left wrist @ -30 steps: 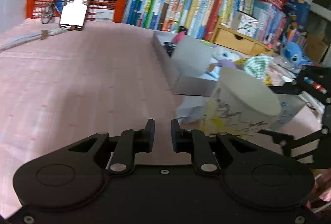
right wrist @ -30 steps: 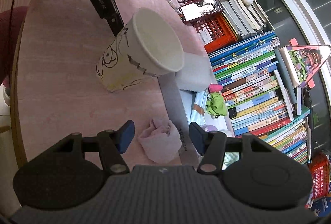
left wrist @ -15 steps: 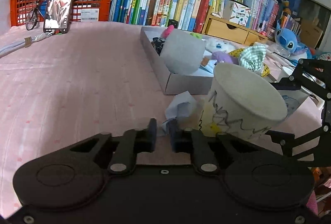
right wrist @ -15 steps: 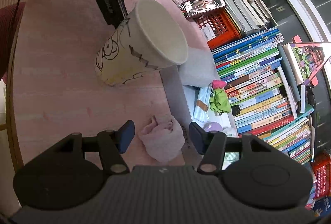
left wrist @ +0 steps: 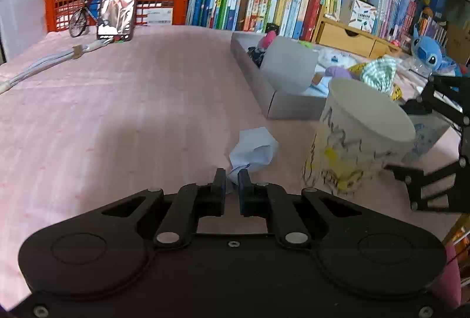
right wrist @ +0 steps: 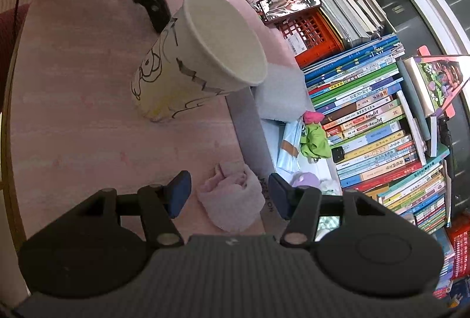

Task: Organize soft objects
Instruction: 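Grasp the light blue tissue with the left gripper while the right gripper grasps the pink cloth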

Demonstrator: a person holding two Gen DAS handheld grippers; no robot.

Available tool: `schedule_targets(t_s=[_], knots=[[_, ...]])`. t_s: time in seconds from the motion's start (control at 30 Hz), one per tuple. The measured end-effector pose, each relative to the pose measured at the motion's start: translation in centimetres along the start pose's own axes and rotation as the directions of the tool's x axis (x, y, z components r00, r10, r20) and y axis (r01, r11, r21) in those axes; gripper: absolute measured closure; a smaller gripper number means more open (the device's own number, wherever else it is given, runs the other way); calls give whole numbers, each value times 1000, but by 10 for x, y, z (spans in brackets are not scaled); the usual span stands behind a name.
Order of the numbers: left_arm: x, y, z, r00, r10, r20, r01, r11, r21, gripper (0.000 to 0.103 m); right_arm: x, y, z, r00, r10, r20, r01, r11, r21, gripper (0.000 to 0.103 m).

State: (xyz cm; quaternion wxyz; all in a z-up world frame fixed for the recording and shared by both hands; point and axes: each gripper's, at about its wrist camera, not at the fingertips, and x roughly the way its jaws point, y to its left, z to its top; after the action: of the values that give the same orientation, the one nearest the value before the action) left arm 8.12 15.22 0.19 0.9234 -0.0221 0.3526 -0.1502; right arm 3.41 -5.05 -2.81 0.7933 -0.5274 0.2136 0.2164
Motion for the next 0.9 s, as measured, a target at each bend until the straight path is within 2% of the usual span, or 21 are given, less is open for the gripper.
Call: schedule_targets(t_s=[0.13, 0.2, 0.23, 0.27, 0.4, 0.7, 0.8, 0.83, 0.87, 0.9], knots=[[-13, -3, -6, 999, 29, -21, -28, 999, 21, 90, 2, -2, 0, 1000, 1, -4, -1, 1000, 4, 31], [-17, -5, -7, 998, 56, -13, -56, 998, 21, 78, 3, -3, 0, 1000, 2, -5, -2, 1000, 10, 31], [-19, -6, -7, 998, 65, -4, -65, 998, 18, 65, 3, -4, 0, 1000, 4, -5, -4, 1000, 12, 31], [-20, -6, -6, 997, 72, 7, -72, 997, 17, 59, 4, -4, 0, 1000, 3, -7, -3, 1000, 14, 31], [-17, -11, 0, 996, 78, 40, -79, 997, 26, 53, 7, -5, 0, 1000, 10, -15, -10, 1000, 22, 31], [5, -17, 12, 998, 8, 62, -11, 999, 45, 54, 12, -11, -1, 998, 54, -34, -52, 997, 49, 36], [11, -18, 13, 999, -6, 53, 4, 999, 49, 62, 14, -12, -2, 998, 59, -36, -56, 996, 67, 46], [12, -18, 12, 999, -14, 49, 11, 999, 53, 75, 14, -13, -2, 998, 59, -36, -57, 996, 70, 52], [13, -18, 12, 999, -19, 44, 16, 998, 54, 81, 14, -13, -2, 998, 58, -34, -55, 996, 72, 54], [14, -18, 12, 999, -19, 37, 17, 999, 51, 82, 14, -13, -3, 998, 58, -32, -55, 996, 75, 54]])
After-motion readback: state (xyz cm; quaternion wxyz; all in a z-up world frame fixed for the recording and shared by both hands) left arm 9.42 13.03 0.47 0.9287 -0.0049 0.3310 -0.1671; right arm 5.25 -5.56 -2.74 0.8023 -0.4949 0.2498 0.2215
